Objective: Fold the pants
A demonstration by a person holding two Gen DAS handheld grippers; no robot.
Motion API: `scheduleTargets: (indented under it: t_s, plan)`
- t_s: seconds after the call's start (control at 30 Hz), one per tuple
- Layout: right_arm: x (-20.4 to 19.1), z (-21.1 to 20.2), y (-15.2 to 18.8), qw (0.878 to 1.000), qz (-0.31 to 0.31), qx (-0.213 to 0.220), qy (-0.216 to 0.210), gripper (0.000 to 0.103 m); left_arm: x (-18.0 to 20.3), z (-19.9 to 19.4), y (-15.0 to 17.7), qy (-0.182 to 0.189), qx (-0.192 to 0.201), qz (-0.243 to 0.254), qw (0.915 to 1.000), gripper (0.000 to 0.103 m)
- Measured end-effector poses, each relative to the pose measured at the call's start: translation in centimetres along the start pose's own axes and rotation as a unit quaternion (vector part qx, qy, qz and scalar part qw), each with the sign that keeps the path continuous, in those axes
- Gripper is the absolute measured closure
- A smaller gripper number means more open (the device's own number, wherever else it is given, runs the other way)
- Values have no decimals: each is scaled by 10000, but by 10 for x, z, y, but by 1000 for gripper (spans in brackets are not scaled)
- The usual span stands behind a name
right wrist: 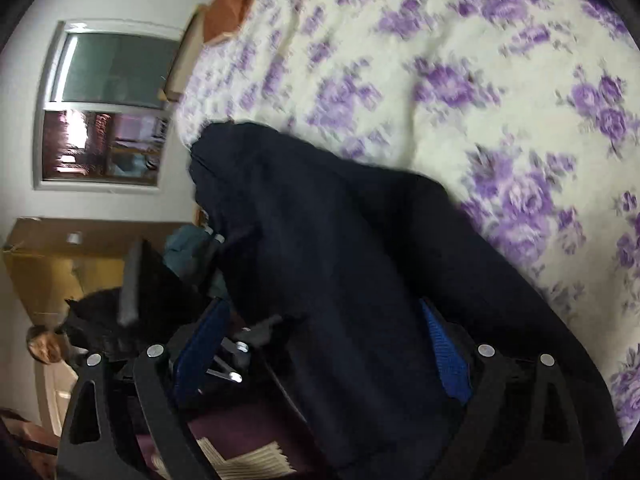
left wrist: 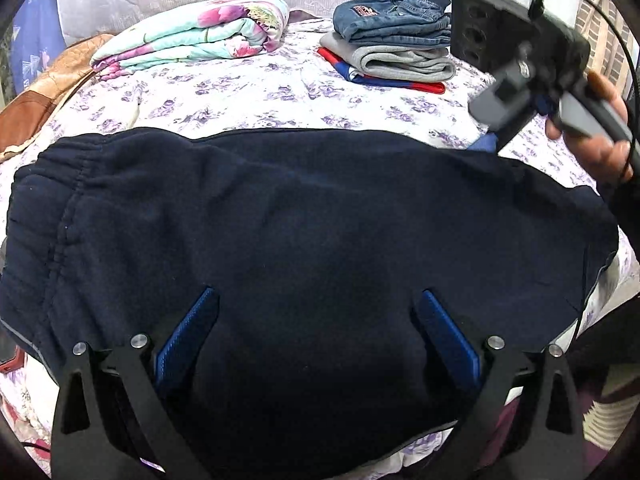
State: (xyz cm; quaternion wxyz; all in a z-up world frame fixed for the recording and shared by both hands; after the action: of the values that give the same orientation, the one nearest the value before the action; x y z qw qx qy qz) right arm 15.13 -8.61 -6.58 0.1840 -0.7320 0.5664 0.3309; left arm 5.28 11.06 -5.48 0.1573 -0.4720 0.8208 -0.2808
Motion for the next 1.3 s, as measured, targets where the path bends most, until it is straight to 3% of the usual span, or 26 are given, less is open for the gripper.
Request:
scheduleTargets:
  t_s: [0.13,0.2,0.27,0.3,0.37,0.43,0.5,0.53,0.6,0.77,0.83,0.87,0.9,0.93,1.07,1.17,1.2,1.23,1.3]
  plan:
    - [1,18,-19,9994,165,-157,-244,9,2,4,-3,-64,-21,55,10000,5]
    - [-7,29,-36,9977,101,-230,-627,9,3,4,-2,-79,-19,24,10000,5]
    - [-11,36,-46,9982,54,-111,-586,8,3,3,-2,-72,-23,-9,10000,5]
    - [-7,32,-52,9978,139,205,-617,9,2,3,-2,-71,-27,-21,10000,5]
    - [7,16,-58,9941,310,656,-809,22,3,3,-1,-78,-49,-6,10000,5]
    - [21,-21,-60,9866,234,1369,-860,58,2,3,-1,-67,-42,-1,10000,5]
    - [40,-60,-64,9702,429,2176,-975,61,2,3,0,-86,-45,4,10000,5]
    - [47,-70,-64,9670,580,2285,-966,61,2,3,0,-128,-54,17,9999,5]
    - [49,-80,-58,9655,627,2384,-836,61,2,3,-1,-168,-65,5,9998,5]
    - [-25,-35,-3,9810,-618,1782,-445,62,-12,-21,0,-266,186,-320,9990,5]
    - [-34,-1,11,9843,-699,1620,55,65,-23,-30,1,-473,257,-448,9975,5]
    - [-24,15,10,9839,-534,1605,570,66,-31,-29,4,-627,151,-552,9964,5]
    - [-11,21,7,9797,-401,1716,953,79,-38,-26,7,-736,-1,-670,9950,5]
    - [4,23,-2,9730,-325,1901,1269,103,-48,-17,14,-724,-192,-869,9934,6]
    - [36,9,-19,9797,109,1972,333,103,-46,-16,18,-939,-148,-730,9928,6]
    - [16,-17,9,9638,-300,2593,551,94,-35,-45,8,-587,282,-643,9958,5]
    - [12,-28,23,9599,-332,2732,532,81,-31,-54,4,-560,442,-538,9960,5]
    - [12,-36,36,9567,-306,2851,491,56,-24,-65,1,-540,648,-352,9958,5]
    - [18,-57,77,9426,-206,3278,605,39,-16,-65,-4,-426,739,-171,9962,5]
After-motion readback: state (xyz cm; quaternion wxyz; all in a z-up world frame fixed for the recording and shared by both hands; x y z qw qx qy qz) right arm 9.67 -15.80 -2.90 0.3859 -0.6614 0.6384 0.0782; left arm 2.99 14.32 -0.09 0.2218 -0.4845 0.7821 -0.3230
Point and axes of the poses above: each gripper's, at about its wrist camera, not at the fingertips, and z roughly the way its jaws point, x to its right, y to its underside, the point moved 3 cm from there along z, roughly the way its jaws point, and after that the axes turned 12 degrees about z, right-handed, at the moved point
